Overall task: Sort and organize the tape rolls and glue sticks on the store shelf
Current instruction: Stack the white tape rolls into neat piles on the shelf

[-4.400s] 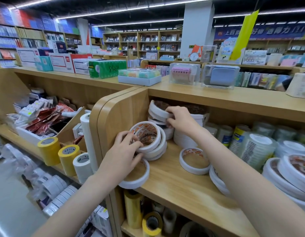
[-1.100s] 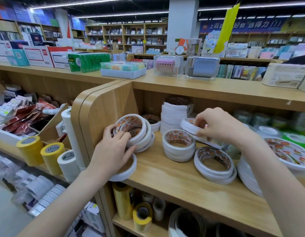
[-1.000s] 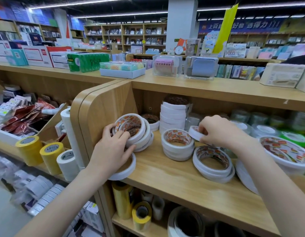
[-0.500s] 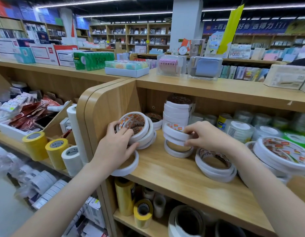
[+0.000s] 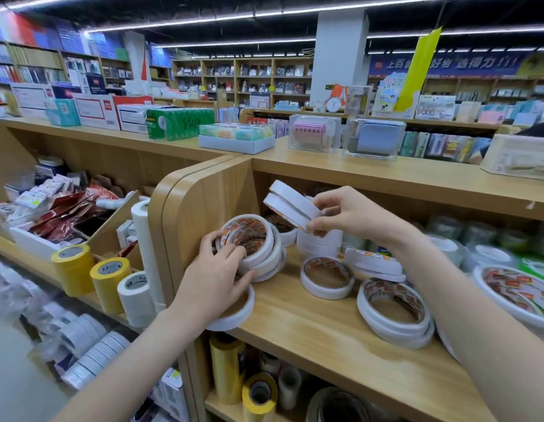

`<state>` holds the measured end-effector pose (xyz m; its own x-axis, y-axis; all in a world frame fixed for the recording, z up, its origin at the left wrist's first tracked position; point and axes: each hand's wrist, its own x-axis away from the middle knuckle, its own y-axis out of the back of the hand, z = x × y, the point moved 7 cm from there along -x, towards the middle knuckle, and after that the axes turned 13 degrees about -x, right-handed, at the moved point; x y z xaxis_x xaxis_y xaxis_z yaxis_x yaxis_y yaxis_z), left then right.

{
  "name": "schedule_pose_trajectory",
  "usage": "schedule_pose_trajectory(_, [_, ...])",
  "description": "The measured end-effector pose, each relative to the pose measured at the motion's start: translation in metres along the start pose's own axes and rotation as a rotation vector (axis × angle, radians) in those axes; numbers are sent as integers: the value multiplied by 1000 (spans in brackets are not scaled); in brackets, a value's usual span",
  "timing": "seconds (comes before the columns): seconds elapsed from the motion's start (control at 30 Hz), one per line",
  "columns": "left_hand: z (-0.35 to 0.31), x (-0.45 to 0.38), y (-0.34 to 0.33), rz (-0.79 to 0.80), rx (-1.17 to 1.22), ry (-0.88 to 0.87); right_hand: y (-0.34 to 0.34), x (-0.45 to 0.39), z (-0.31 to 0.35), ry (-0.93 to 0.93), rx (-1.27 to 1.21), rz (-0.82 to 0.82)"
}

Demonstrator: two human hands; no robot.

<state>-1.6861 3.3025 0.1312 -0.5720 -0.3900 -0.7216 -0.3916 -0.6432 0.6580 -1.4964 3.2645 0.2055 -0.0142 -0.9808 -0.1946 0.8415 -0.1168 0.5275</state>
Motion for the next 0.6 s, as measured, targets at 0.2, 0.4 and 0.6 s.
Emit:
schedule_pose_trajectory(0.2, [0,-1,0,7,-38,-26,-35,-57,-17,42,520,-104])
schedule_pose_trajectory(0.4, [1,-2,1,9,-45,-34,-57,-77,-49,-94,660,-82])
schedule_pose_trajectory(0.6, [-1,-2,3,-10,-55,-35,-57,-76,-51,15,699,-197])
